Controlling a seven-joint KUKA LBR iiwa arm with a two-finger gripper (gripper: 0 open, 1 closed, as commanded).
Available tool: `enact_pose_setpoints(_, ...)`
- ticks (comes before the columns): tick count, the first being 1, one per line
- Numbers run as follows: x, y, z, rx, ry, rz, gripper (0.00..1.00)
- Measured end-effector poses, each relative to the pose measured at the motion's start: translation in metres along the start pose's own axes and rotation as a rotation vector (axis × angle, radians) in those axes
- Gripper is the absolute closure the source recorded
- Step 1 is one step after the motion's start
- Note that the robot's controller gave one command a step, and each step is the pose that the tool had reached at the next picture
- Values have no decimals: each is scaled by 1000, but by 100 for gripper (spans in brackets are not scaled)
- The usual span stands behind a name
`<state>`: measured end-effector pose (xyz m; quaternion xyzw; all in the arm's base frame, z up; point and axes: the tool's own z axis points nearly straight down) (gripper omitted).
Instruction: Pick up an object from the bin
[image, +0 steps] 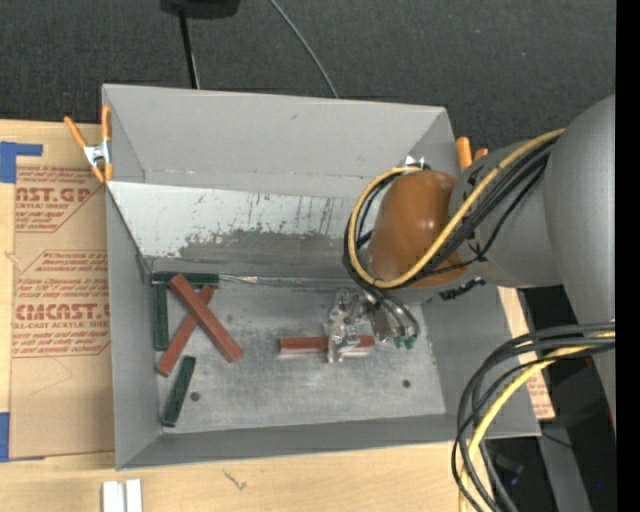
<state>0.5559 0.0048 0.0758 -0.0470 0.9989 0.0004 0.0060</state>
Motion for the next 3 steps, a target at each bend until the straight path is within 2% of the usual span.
enact_pose_setpoints(1,-8,-7,-124,0,9,-25,100)
enact_pose_setpoints(2,-8,-7,-124,0,10,-25,100)
enact_pose_setpoints(3,6,-63,-255,0,6,-450,100)
